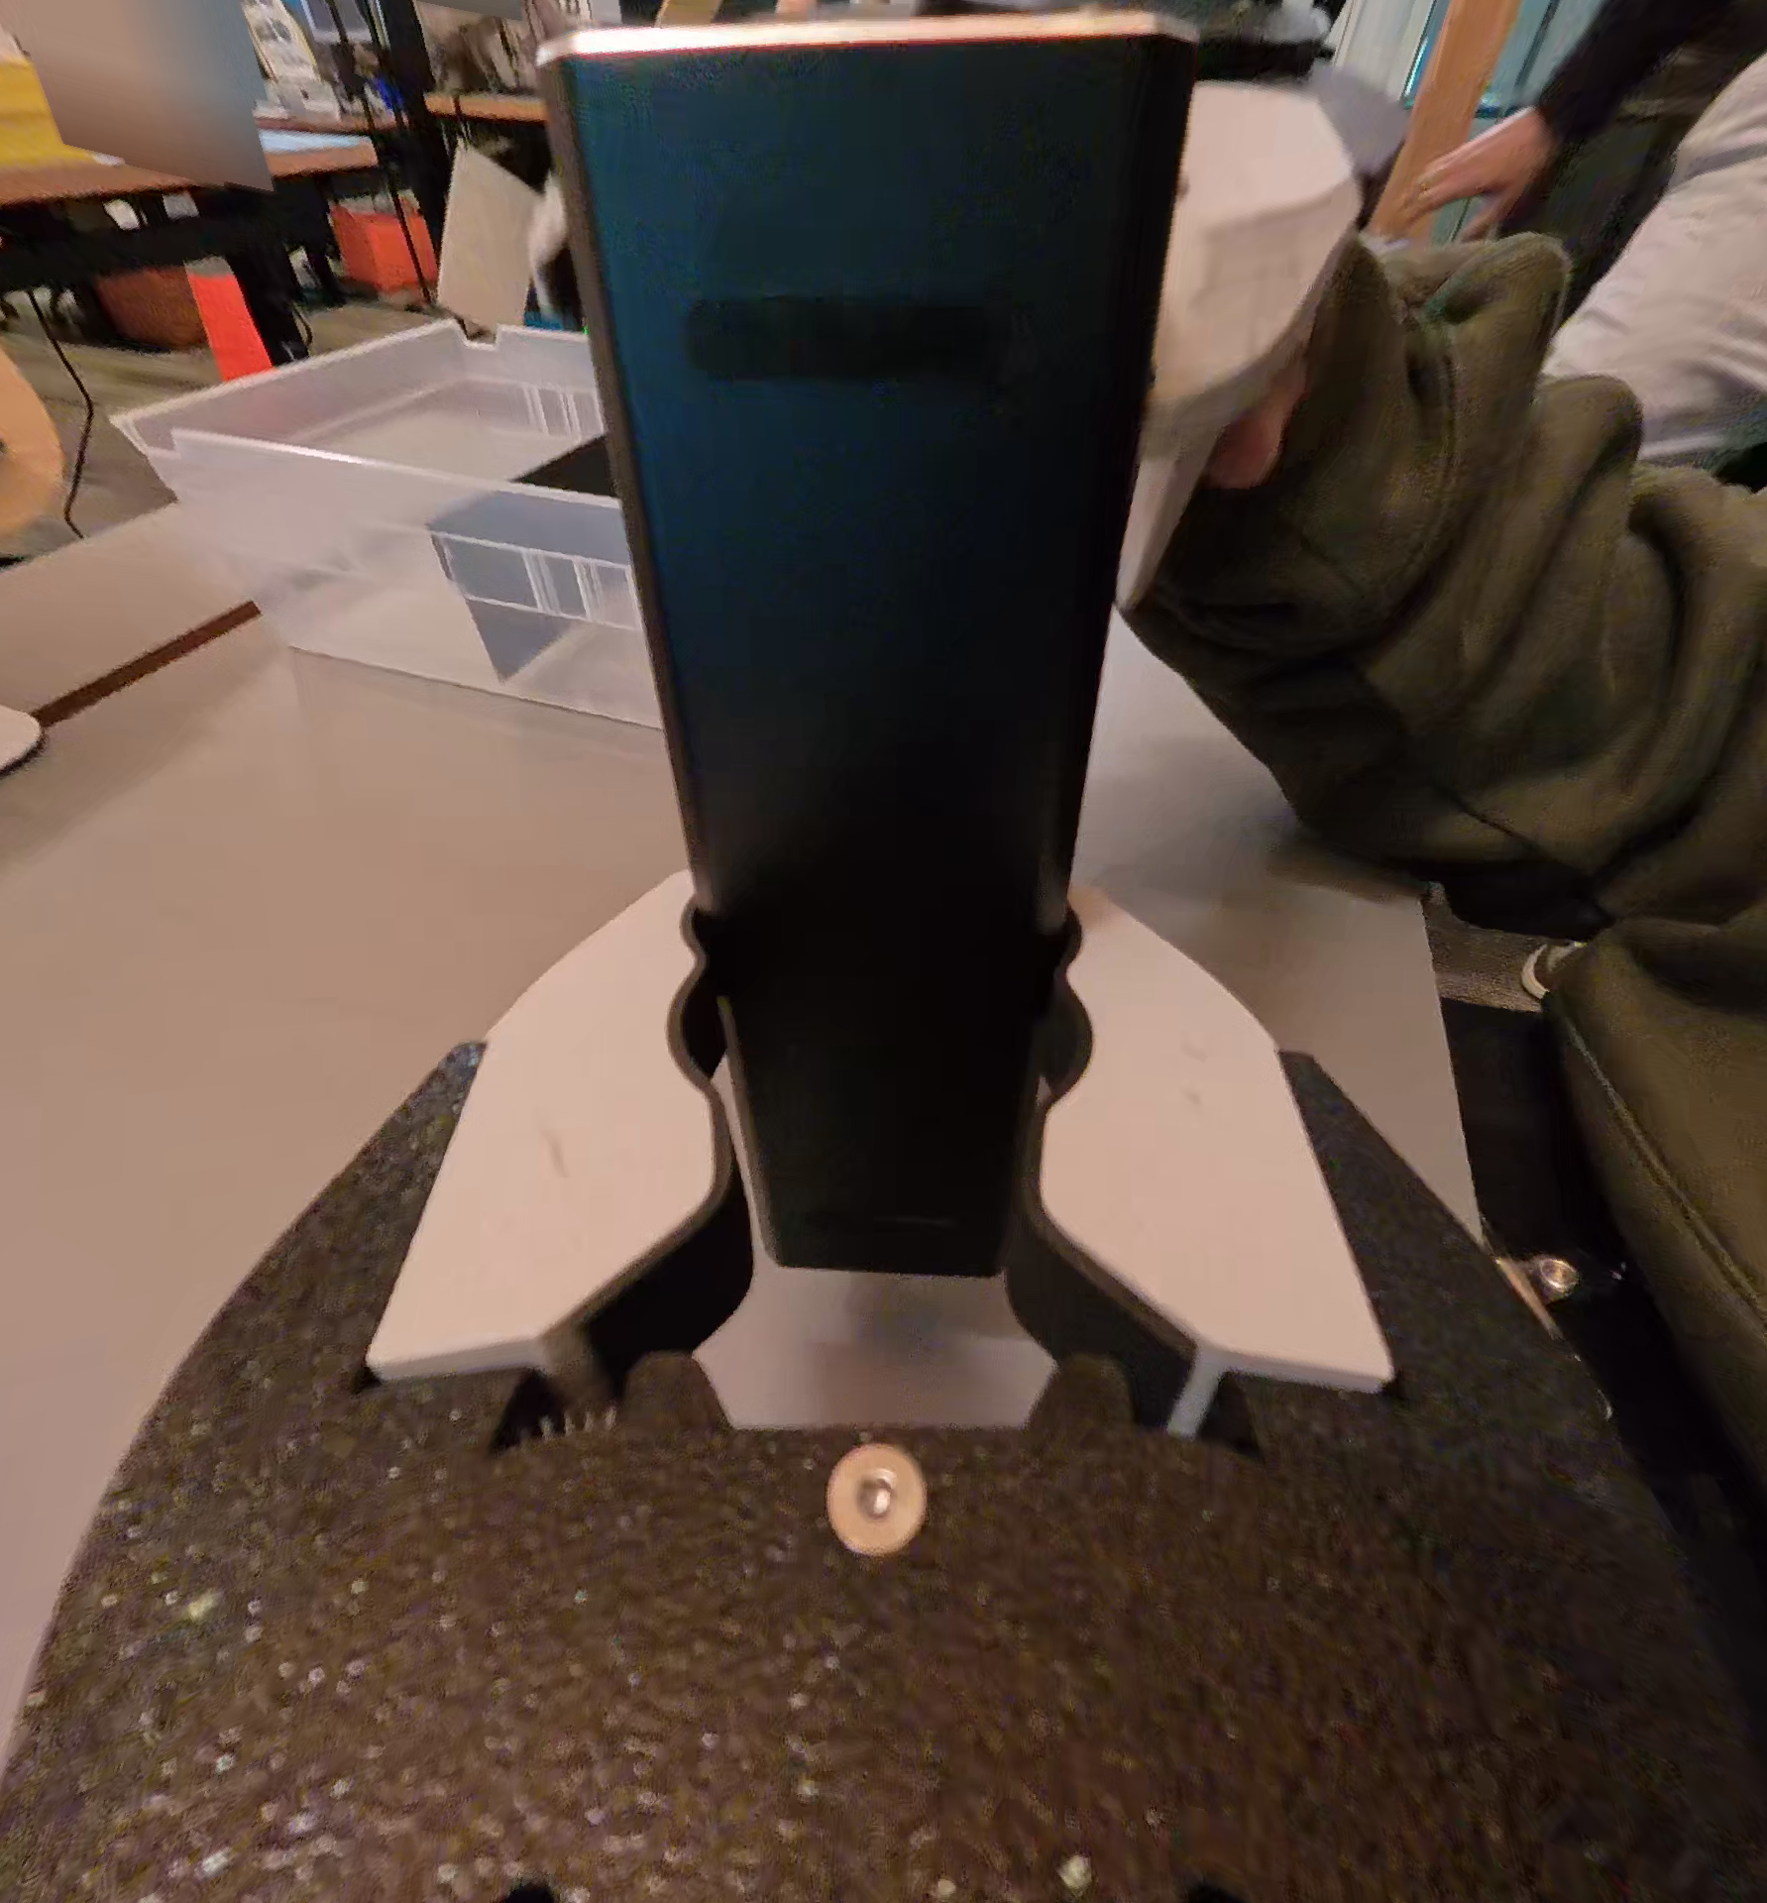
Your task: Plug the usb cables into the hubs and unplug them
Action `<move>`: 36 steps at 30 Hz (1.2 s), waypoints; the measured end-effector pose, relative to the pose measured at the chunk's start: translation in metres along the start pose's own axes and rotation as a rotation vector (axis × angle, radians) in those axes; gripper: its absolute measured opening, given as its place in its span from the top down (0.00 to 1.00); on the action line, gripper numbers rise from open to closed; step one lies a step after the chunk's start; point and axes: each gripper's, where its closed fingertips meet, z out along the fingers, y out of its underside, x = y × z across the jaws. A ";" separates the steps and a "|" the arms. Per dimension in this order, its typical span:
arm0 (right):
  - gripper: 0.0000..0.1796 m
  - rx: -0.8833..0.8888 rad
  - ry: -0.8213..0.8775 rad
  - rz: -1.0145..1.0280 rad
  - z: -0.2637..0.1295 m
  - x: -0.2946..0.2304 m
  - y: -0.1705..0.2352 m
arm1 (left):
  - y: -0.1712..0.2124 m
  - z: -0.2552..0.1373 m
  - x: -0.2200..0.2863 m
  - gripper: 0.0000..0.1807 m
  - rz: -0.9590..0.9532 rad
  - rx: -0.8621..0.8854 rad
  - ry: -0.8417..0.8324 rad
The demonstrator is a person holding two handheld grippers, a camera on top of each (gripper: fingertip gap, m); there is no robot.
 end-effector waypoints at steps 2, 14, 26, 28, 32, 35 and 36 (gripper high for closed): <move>0.59 -0.028 -0.011 -0.023 0.013 -0.006 0.007 | -0.002 -0.002 0.002 0.67 0.002 0.021 0.014; 0.69 -0.139 -0.091 -0.184 0.041 -0.027 0.024 | 0.017 -0.009 -0.005 0.67 0.124 -0.033 -0.009; 0.70 -0.226 -0.011 -0.183 0.039 -0.020 0.025 | -0.003 -0.028 -0.009 0.68 0.163 0.027 -0.071; 0.70 -0.247 0.012 -0.210 0.041 -0.021 0.024 | -0.003 -0.027 -0.012 0.69 0.199 0.001 -0.116; 0.70 -0.242 0.039 -0.243 0.040 -0.021 0.019 | -0.008 -0.026 -0.011 0.68 0.206 0.043 -0.123; 0.69 -0.239 0.045 -0.227 0.041 -0.020 0.018 | -0.011 -0.026 -0.012 0.68 0.178 0.073 -0.134; 0.69 -0.233 0.043 -0.236 0.042 -0.021 0.018 | -0.010 -0.026 -0.012 0.68 0.176 0.061 -0.134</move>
